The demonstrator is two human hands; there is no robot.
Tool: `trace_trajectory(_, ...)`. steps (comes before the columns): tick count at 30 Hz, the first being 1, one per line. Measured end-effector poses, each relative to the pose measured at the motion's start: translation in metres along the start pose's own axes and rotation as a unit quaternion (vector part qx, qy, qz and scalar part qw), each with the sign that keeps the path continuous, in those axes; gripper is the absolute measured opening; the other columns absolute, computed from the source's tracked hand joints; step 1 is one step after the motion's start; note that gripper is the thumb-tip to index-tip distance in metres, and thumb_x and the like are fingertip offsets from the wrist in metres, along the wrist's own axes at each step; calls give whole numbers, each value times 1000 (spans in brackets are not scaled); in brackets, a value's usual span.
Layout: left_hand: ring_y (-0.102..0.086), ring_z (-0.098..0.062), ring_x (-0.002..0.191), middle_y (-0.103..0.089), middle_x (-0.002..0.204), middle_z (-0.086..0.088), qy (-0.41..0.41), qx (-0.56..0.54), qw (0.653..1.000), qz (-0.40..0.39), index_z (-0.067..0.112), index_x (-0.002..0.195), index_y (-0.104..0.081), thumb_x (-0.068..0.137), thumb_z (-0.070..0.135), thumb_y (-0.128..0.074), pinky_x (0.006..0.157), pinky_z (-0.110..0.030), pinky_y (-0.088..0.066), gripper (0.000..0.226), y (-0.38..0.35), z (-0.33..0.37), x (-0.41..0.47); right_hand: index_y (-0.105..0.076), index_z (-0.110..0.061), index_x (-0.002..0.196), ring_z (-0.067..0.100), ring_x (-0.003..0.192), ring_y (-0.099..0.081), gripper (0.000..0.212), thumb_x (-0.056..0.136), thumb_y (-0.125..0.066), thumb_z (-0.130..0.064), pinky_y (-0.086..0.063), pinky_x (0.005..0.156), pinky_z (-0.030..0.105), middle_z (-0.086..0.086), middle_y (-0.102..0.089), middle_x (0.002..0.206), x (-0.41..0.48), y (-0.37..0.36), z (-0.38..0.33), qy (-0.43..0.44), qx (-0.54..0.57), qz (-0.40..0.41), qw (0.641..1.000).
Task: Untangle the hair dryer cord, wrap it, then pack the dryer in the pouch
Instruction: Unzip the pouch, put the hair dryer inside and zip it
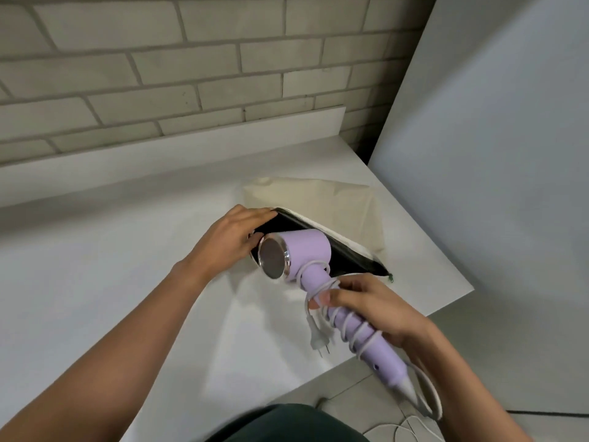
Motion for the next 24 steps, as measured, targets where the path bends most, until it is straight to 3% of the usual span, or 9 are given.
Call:
trace_trajectory(3,-48,-12,98,-58,147,9,-9,13,999,43,19,145,-58,94,3,-69,92,-28,-50,55,-6,15,-10,-78,0,99,17,67,-65,30,93,-69,-28,-55,63,28,15,-76,91,5,8,-6,-39,63,-5,997)
trace_trajectory(9,-54,-17,102,-56,149,10,-25,39,996,76,18,146,-57,96,4,-67,93,-23,-49,53,-9,40,-22,-77,2,105,12,51,-59,42,92,-71,-37,-48,51,23,8,-75,85,26,5,3,-122,164,-25,979)
trace_trajectory(13,-55,-14,103,-56,148,13,-18,56,996,70,20,146,-57,95,5,-69,85,-28,-56,55,-14,51,-39,-73,1,96,15,46,-61,36,90,-75,-34,-48,48,24,5,-68,64,53,3,10,-125,291,62,946)
trace_trajectory(16,-55,-13,101,-55,148,14,-7,59,996,67,21,147,-56,93,4,-70,80,-31,-59,58,-18,53,-52,-75,-2,101,23,70,-73,36,85,-78,-35,-60,68,36,13,-77,85,68,5,13,-82,315,148,934)
trace_trajectory(18,-55,-14,102,-54,149,15,1,66,996,66,21,147,-55,93,3,-71,76,-34,-60,60,-20,54,-59,-76,-4,103,26,81,-75,35,84,-79,-33,-60,76,41,14,-79,94,76,7,15,-71,327,190,923)
trace_trajectory(20,-54,-14,102,-49,153,16,10,69,996,63,21,149,-53,92,1,-71,73,-34,-60,63,-22,55,-66,-75,-4,101,25,80,-73,30,85,-76,-29,-59,67,34,11,-77,91,85,9,16,-64,340,225,911)
trace_trajectory(24,-50,-11,98,-31,165,17,19,74,997,32,19,154,-45,89,-2,-70,67,-28,-59,72,-33,62,-80,-69,-7,92,24,68,-63,21,83,-67,-26,-52,60,32,7,-69,84,97,10,17,-79,328,276,900)
Point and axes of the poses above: each hand's wrist, its own x-axis towards the middle knuckle, its own y-axis out of the back of the hand, z = x × y, the point moved 1 cm from there along x, towards the middle knuckle
